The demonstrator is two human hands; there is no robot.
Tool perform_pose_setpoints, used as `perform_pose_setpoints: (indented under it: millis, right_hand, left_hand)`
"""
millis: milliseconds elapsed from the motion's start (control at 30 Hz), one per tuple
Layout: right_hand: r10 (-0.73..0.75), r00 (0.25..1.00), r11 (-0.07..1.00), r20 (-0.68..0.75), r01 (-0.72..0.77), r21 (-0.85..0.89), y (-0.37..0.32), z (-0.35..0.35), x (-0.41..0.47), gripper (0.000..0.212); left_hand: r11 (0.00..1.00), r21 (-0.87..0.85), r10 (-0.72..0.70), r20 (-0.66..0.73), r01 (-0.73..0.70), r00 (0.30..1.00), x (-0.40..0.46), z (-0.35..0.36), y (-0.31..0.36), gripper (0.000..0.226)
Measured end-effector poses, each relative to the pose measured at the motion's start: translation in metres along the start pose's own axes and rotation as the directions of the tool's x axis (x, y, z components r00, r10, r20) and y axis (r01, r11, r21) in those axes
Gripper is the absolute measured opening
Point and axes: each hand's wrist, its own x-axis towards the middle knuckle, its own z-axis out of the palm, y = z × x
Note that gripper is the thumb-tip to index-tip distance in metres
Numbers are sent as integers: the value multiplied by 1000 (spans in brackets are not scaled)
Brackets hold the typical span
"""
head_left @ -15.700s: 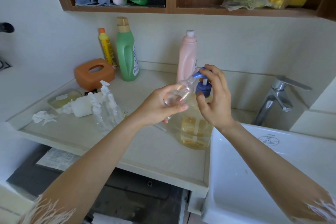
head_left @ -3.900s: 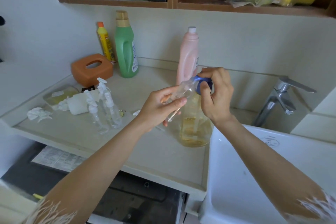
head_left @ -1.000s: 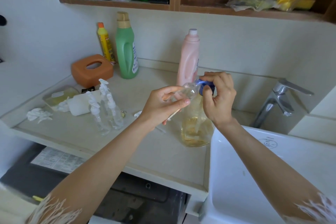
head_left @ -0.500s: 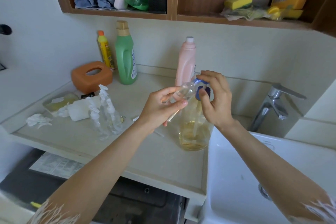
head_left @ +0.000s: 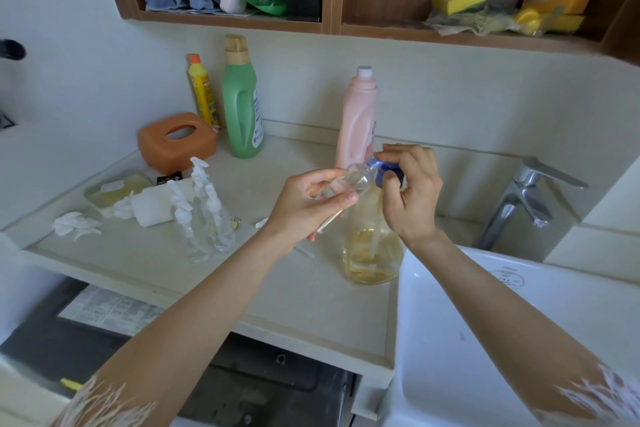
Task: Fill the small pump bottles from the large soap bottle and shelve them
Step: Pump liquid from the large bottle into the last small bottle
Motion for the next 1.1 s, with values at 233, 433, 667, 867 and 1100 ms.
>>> perform_pose_setpoints:
  millis: [233, 433, 667, 867, 1100]
  right_hand:
    - [-10, 993, 999, 116, 14, -32, -8, -17, 19, 33]
    - [-57, 982, 997, 178, 64, -34, -3, -21, 16, 35]
    - [-92, 994, 995, 59, 94, -26, 6, -2, 3, 30]
    - [-28, 999, 999, 32, 29, -31, 7, 4, 2, 27]
    - [-9, 998, 999, 65, 12, -45, 3, -3, 2, 32]
  left_hand:
    - [999, -25, 48, -5, -48, 999, 2, -1, 11, 27]
    - [998, -7, 68, -9, -68, 998, 3, 0, 8, 29]
    - [998, 18, 65, -3, -65, 998, 7, 0, 1, 24]
    - [998, 44, 33, 29, -34, 999, 12, -3, -10, 19]
    - [996, 92, -18, 124, 7, 992, 16, -7, -7, 9]
